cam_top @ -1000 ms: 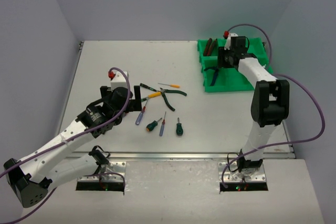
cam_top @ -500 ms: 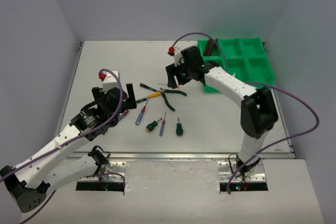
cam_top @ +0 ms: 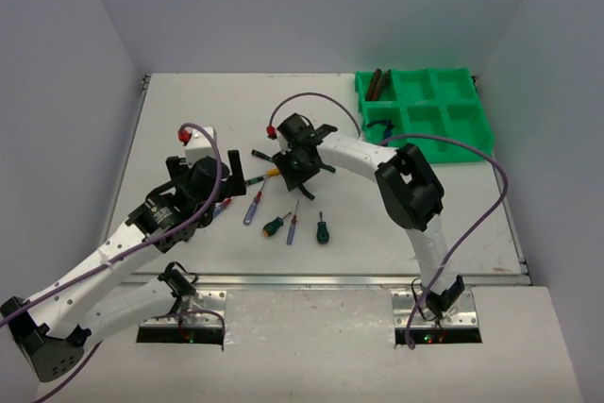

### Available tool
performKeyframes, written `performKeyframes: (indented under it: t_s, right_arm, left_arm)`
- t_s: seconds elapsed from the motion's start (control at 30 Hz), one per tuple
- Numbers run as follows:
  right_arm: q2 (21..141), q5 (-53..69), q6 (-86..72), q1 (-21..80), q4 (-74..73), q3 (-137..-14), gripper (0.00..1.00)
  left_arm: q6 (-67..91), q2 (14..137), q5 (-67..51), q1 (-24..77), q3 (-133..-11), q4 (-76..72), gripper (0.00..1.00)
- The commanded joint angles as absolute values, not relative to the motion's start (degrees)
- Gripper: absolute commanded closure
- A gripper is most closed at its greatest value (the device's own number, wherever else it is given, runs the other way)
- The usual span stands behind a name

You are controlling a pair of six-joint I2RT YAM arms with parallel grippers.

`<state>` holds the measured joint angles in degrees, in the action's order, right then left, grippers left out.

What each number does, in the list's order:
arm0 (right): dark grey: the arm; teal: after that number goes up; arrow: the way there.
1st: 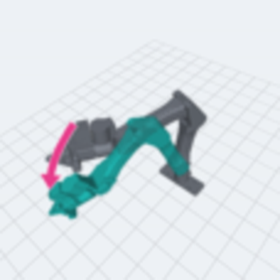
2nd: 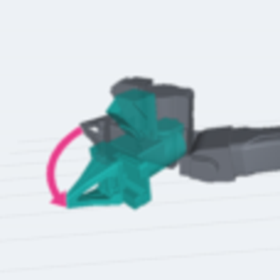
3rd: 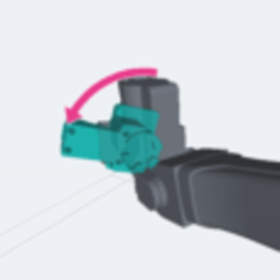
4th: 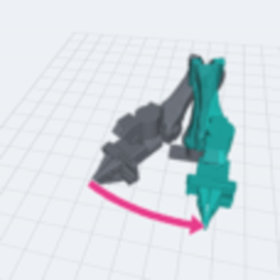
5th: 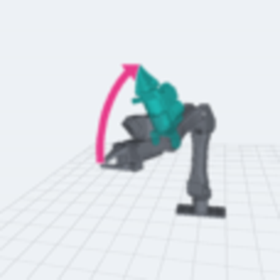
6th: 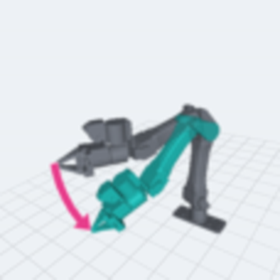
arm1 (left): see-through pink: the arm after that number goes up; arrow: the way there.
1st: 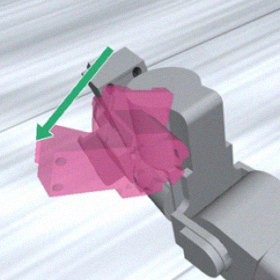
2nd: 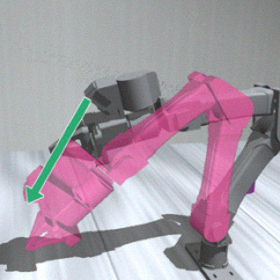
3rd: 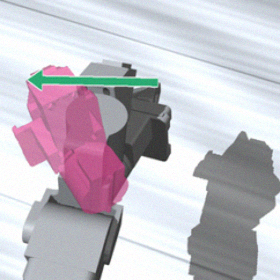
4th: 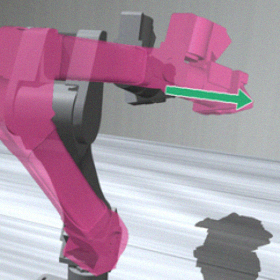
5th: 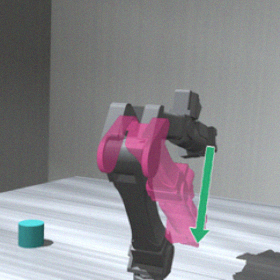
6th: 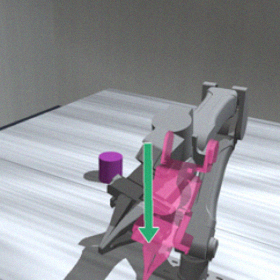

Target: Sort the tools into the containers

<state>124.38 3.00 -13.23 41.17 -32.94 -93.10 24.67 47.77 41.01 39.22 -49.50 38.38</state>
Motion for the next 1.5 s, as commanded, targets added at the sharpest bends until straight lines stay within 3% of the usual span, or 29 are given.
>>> performKeyframes:
  t_s: [0.0,0.27,0.33,0.4,0.47,0.73,1.0,1.27,1.47]
  right_arm:
    - [125.9,-1.5,-14.7,40.5,-32.6,-96.6,0.52]
    - [128.4,-2.9,-15.6,40.8,-32.4,-95.5,0.70]
    - [128.1,-3.2,-16.0,40.9,-31.9,-95.0,0.78]
    - [127.2,-4.1,-16.3,40.9,-31.6,-94.6,0.93]
    - [125.8,-6.1,-17.3,40.9,-31.9,-94.6,1.00]
    - [113.0,-6.9,-18.6,38.5,-31.8,-90.1,1.00]
    - [97.0,14.3,-24.5,26.7,-21.6,-77.4,1.00]
    - [85.8,22.6,-35.7,14.1,-10.3,-65.6,1.00]
    - [86.2,29.6,-47.2,4.1,-1.2,-62.0,1.00]
  left_arm:
    - [24.1,46.6,40.1,38.5,-49.7,35.7,0.00]
    - [23.6,47.0,38.9,38.5,-49.6,35.3,0.00]
    - [23.6,46.9,38.8,38.5,-49.6,35.2,0.00]
    - [23.6,46.9,38.8,38.5,-49.6,35.2,0.00]
    - [23.6,46.9,38.8,38.5,-49.5,35.2,0.00]
    - [23.4,47.1,38.3,38.5,-49.5,35.1,0.00]
    - [23.3,47.0,38.0,38.5,-49.5,34.8,0.00]
    - [23.2,47.2,37.6,38.5,-49.5,34.7,0.00]
    - [23.1,47.0,37.5,38.5,-49.5,34.6,0.00]
